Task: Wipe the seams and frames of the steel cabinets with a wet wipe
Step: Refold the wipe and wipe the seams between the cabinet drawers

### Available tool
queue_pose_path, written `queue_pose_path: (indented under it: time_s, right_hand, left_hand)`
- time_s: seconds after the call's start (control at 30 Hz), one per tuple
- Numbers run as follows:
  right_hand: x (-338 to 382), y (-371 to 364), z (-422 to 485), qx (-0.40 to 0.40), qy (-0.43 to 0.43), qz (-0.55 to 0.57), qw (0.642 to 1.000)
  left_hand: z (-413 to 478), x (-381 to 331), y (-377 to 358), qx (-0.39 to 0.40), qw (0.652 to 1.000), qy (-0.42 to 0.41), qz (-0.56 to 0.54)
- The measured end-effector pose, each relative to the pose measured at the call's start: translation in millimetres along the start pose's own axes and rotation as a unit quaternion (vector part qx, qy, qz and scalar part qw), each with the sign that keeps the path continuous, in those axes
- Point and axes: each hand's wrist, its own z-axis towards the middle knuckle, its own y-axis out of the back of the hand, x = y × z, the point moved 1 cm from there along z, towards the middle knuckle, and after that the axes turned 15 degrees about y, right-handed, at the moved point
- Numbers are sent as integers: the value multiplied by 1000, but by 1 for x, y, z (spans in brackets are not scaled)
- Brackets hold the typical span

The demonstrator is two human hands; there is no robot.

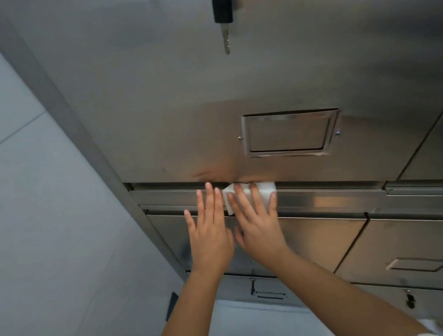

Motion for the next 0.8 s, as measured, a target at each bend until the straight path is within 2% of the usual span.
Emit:
queue_pose_path:
  time_s: [0.1,0.27,0.43,0.57,0.67,0.8]
  right_hand:
    - [26,0,22,9,-9,24,1000]
    - [3,-4,-1,-9,8,-45,999]
    - [16,-3,5,-18,-39,-22,999]
    - [58,-12,48,8,-17,10,1000]
    - [92,-16,81,17,-8,16,1000]
    - [91,-15,83,-1,21,6,1000]
  left_hand:
    - [5,29,4,25,1000,12,-6]
    - [12,64,2,65,996,30,-47]
    - [19,90,-3,20,999,-8,-34]
    - [26,108,2,-7,999,-29,-25]
    - [35,125,6,-4,1000,-10,-20]
    - [41,144,9,-7,1000,8,-26]
